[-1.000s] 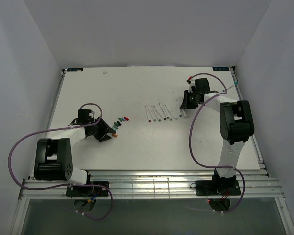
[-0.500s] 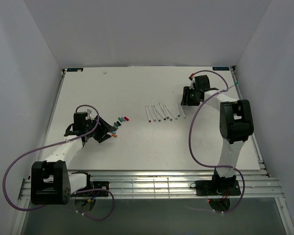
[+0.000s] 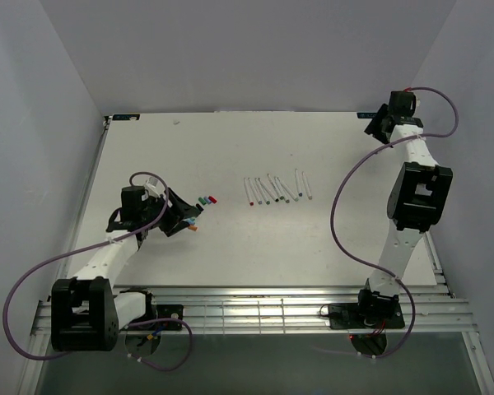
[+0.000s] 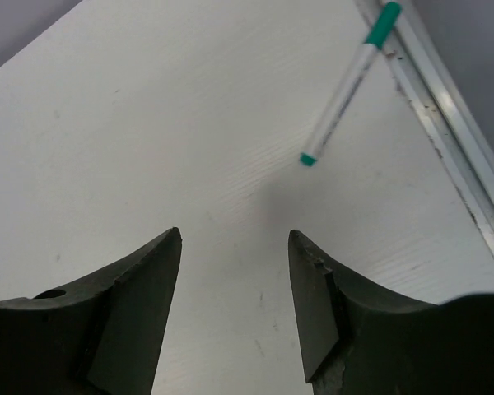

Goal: Open the pen caps

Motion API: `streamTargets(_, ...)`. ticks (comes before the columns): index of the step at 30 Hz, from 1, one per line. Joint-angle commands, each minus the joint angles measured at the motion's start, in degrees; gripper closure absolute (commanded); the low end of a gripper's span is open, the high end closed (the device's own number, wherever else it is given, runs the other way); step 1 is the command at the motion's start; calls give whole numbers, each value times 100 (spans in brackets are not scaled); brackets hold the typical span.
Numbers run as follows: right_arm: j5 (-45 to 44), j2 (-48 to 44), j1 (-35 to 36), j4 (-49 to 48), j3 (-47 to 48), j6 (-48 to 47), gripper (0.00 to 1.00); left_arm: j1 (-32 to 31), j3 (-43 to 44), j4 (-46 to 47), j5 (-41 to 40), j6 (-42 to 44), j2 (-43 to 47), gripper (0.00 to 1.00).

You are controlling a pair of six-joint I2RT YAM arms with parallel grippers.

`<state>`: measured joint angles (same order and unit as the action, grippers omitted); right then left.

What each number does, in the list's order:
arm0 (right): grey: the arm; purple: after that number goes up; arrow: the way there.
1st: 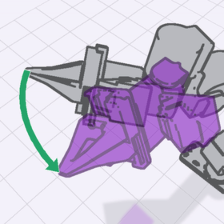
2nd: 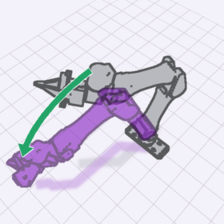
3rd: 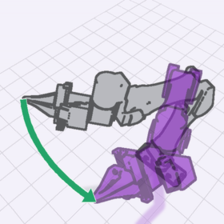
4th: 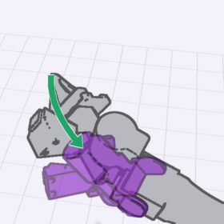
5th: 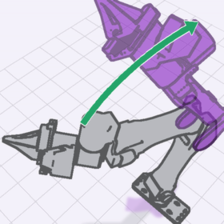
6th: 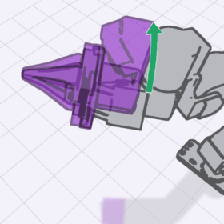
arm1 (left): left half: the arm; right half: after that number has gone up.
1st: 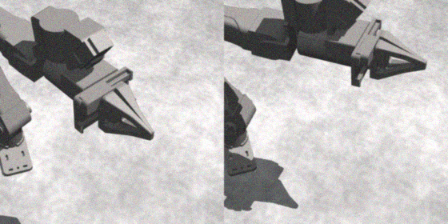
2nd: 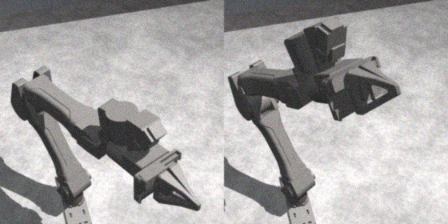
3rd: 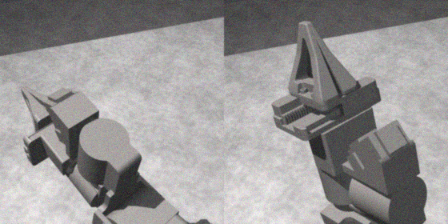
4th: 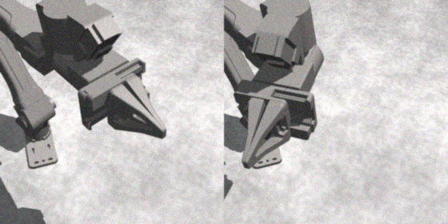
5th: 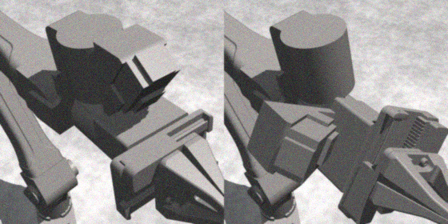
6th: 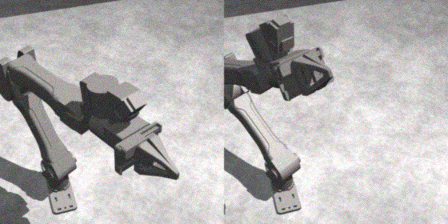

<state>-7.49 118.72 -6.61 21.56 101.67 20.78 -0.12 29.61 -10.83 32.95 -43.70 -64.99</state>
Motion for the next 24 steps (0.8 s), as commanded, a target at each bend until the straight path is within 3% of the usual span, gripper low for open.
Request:
streamTargets(1,-630,484,11,550,546,436,38,3,-95,265,326,125,40,23)
streamTargets(7,-1088,1038,11,586,1241,506,28,-181,71,345,344,46,-347,22)
streamTargets(13,-1413,1399,11,639,1698,647,27,-594,273,318,107,-6,-645,21)
streamTargets(24,-2195,1444,11,656,1716,665,29,-1165,590,274,-184,-165,-1226,21)
